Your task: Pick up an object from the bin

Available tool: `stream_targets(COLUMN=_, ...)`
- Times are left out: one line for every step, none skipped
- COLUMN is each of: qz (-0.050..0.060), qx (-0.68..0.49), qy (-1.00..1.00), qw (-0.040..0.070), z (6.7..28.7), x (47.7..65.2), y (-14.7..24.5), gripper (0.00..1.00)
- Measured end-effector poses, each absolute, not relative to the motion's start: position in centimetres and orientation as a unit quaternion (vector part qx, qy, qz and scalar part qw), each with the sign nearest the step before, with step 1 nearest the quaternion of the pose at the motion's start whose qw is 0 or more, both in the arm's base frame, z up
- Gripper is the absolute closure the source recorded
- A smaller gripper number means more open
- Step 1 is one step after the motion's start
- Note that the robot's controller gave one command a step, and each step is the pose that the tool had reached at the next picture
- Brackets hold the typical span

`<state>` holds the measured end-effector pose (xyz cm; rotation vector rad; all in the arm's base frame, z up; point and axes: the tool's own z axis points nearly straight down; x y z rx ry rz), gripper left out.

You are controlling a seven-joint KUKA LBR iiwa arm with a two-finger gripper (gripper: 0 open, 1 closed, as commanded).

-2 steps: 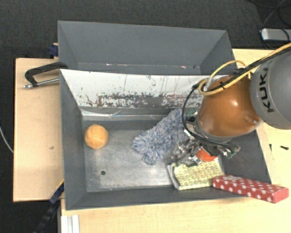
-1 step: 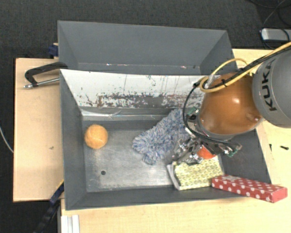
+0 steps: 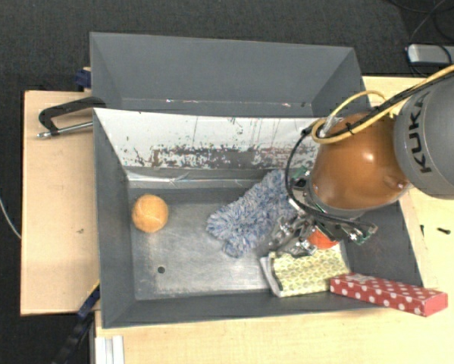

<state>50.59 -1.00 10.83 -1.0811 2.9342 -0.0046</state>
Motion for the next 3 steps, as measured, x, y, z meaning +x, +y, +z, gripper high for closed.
stream_targets(qz=-0.001, qx=-0.345, qy=0.938, qw=0.005, z=11.4, x=50.5, y=-1.0, gripper=1.00)
stream_targets(qz=0.000, qx=-0.345, qy=0.939, qw=0.004, z=12.6, x=50.6, y=-1.0, gripper=1.00)
stream_targets(qz=-0.001, qx=-0.345, qy=0.939, qw=0.004, z=13.9, x=50.7, y=-1.0, gripper=1.00)
